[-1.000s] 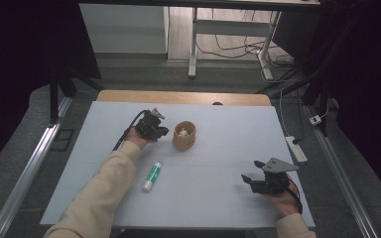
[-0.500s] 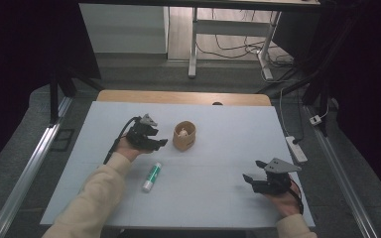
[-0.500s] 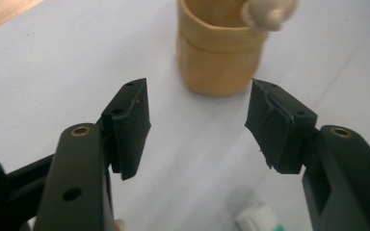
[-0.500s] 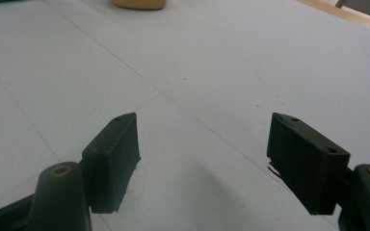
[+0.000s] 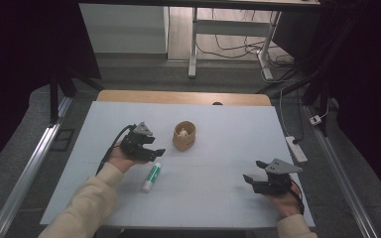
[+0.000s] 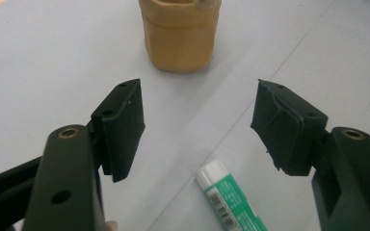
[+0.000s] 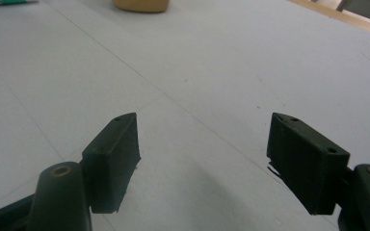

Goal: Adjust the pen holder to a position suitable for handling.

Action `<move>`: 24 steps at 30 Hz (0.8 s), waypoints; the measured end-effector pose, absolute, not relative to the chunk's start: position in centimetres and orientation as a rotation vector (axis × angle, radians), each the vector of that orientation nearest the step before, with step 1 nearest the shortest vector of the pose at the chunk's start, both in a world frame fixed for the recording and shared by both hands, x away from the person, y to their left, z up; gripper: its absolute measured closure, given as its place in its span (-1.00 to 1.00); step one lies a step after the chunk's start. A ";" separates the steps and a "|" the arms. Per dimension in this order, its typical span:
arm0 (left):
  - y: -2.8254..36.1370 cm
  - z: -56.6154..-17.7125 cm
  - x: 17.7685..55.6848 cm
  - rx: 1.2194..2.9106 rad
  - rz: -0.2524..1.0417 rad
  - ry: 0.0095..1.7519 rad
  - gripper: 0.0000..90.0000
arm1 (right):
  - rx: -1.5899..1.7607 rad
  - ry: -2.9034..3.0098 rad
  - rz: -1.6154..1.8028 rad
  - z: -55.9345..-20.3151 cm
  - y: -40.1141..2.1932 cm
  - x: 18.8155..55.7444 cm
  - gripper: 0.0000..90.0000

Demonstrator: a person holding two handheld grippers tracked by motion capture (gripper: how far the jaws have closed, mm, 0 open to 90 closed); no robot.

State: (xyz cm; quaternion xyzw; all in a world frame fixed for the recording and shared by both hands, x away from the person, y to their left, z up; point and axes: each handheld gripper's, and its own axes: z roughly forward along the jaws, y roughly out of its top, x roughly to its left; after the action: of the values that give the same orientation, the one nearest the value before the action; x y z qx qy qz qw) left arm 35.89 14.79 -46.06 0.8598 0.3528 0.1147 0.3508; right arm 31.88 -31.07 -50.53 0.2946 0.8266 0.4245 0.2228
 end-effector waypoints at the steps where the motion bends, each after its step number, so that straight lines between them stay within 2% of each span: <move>1: 14.9 -46.1 35.7 2.225 0.297 0.919 -0.21 | 0.812 2.281 1.175 -50.5 -31.0 31.9 -0.41; 24: 16.4 -46.0 31.0 2.262 0.212 0.937 -0.26 | 0.792 2.299 1.163 -50.6 -30.6 32.0 -0.41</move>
State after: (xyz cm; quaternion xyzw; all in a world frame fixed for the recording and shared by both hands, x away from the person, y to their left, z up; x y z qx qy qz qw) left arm 31.00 16.42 -46.01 0.8671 0.3593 0.0814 0.3353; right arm 31.98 -30.59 -50.65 0.2866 0.8318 0.4207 0.2211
